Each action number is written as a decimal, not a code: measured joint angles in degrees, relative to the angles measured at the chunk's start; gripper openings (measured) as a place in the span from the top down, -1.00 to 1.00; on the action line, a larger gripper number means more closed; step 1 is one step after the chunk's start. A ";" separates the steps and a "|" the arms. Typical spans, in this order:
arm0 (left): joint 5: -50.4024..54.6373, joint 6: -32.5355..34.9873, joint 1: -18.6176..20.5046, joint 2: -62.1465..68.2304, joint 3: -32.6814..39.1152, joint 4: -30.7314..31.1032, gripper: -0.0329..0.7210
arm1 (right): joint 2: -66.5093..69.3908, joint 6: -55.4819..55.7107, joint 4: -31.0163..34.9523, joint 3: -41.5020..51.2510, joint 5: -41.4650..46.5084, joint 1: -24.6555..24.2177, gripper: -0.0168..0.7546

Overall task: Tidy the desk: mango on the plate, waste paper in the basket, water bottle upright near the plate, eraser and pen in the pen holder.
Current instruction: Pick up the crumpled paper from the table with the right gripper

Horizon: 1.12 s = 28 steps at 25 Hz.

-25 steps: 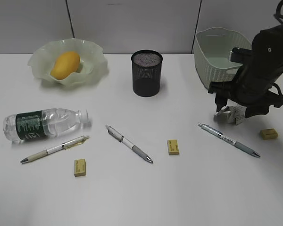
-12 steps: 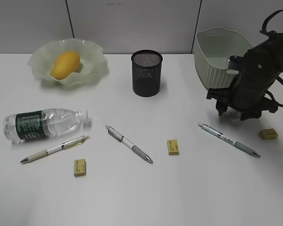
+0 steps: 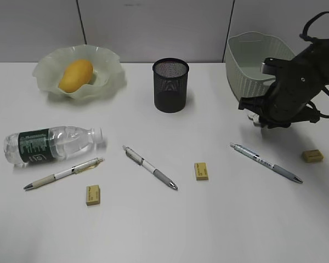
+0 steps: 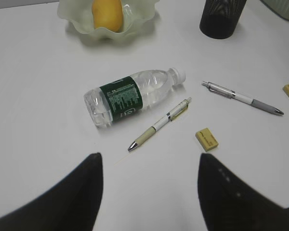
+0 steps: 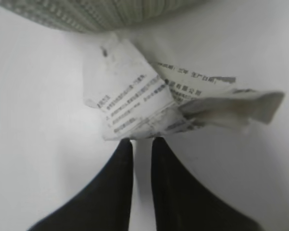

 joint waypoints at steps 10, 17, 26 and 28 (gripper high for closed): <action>0.00 0.00 0.00 0.00 0.00 -0.05 -0.34 | 0.00 2.05 -2.54 0.00 0.67 0.00 0.92; 0.00 0.00 0.00 0.00 0.00 -0.05 -0.33 | -3.04 1.37 -2.10 0.00 4.29 0.00 0.92; 0.00 0.00 0.00 0.00 0.00 -0.05 -0.34 | -5.62 0.17 -1.86 0.00 5.32 0.00 0.71; 0.00 0.00 0.00 0.00 0.00 -0.05 -0.34 | -5.54 0.17 -1.86 0.00 5.21 0.00 0.32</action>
